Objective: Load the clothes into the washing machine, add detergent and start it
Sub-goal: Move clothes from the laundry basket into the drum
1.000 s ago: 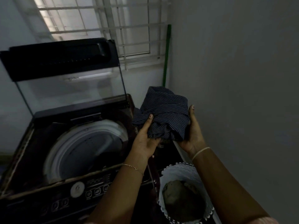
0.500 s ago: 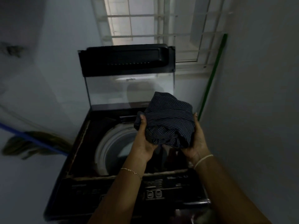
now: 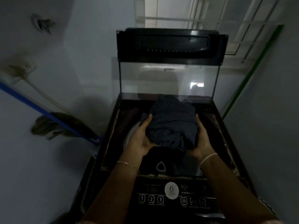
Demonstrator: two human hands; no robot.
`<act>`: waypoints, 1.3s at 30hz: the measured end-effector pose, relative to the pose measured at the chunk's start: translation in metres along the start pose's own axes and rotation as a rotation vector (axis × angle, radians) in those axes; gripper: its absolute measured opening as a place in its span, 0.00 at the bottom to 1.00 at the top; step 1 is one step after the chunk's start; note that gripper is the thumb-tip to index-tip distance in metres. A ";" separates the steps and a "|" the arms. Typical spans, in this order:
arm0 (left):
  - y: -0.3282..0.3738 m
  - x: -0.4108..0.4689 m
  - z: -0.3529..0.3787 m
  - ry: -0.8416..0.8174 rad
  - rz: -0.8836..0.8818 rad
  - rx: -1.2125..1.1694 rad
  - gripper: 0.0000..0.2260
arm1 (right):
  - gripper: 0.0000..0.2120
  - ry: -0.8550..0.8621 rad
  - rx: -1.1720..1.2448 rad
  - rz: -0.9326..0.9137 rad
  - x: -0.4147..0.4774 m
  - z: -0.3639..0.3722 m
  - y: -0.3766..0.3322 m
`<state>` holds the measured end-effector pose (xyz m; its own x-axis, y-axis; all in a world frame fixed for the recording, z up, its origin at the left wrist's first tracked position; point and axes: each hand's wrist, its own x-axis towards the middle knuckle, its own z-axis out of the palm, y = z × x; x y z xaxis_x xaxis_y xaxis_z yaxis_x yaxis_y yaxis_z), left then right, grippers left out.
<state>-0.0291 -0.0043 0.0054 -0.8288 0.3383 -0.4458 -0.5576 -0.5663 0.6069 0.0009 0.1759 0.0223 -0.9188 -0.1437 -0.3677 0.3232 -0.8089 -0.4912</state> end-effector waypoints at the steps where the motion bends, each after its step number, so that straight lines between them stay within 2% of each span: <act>1: -0.001 0.002 -0.008 0.024 -0.007 0.007 0.21 | 0.27 0.038 -0.010 0.025 0.005 -0.004 0.004; 3: -0.004 0.006 -0.021 0.070 -0.035 0.022 0.19 | 0.26 0.095 -0.035 0.071 0.013 -0.008 0.012; 7: -0.008 0.017 -0.038 0.058 -0.154 0.099 0.17 | 0.26 0.184 -0.062 0.092 0.022 -0.012 0.026; 8: -0.010 0.022 -0.040 0.064 -0.177 0.144 0.19 | 0.22 0.222 -0.062 0.085 0.027 -0.019 0.028; 9: -0.013 0.028 -0.043 0.078 -0.202 0.192 0.19 | 0.19 0.281 -0.056 0.076 0.031 -0.025 0.030; 11: -0.019 0.042 -0.045 0.109 -0.273 0.261 0.20 | 0.24 0.408 -0.017 0.051 0.041 -0.041 0.035; 14: -0.031 0.066 -0.045 0.180 -0.359 0.336 0.22 | 0.22 0.539 0.070 0.043 0.061 -0.069 0.039; 16: -0.036 0.082 -0.045 0.225 -0.430 0.415 0.15 | 0.22 0.589 0.032 0.039 0.071 -0.082 0.039; 18: -0.041 0.094 -0.047 0.243 -0.505 0.462 0.11 | 0.23 0.596 0.014 0.077 0.080 -0.096 0.039; 21: -0.048 0.106 -0.048 0.263 -0.550 0.536 0.12 | 0.21 0.623 -0.011 0.138 0.090 -0.111 0.034; 23: -0.051 0.113 -0.049 0.279 -0.563 0.564 0.14 | 0.20 0.623 0.004 0.128 0.097 -0.119 0.033; 26: -0.061 0.126 -0.051 0.310 -0.605 0.644 0.10 | 0.19 0.642 0.017 0.124 0.106 -0.133 0.034; 30: -0.075 0.127 -0.047 0.300 -0.539 0.858 0.08 | 0.18 0.700 0.008 0.163 0.109 -0.143 0.038; 32: -0.083 0.132 -0.047 0.268 -0.496 0.976 0.14 | 0.17 0.697 0.008 0.167 0.111 -0.143 0.041; 35: -0.089 0.137 -0.052 0.281 -0.544 1.092 0.19 | 0.20 0.701 -0.033 0.188 0.113 -0.141 0.043; 39: -0.088 0.128 -0.051 0.196 -0.411 1.176 0.22 | 0.18 0.628 -0.072 0.173 0.114 -0.139 0.043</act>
<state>-0.0844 0.0507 -0.1382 -0.6200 0.1567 -0.7688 -0.5600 0.5978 0.5736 -0.0583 0.2041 -0.1499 -0.5521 0.1094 -0.8266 0.4891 -0.7604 -0.4273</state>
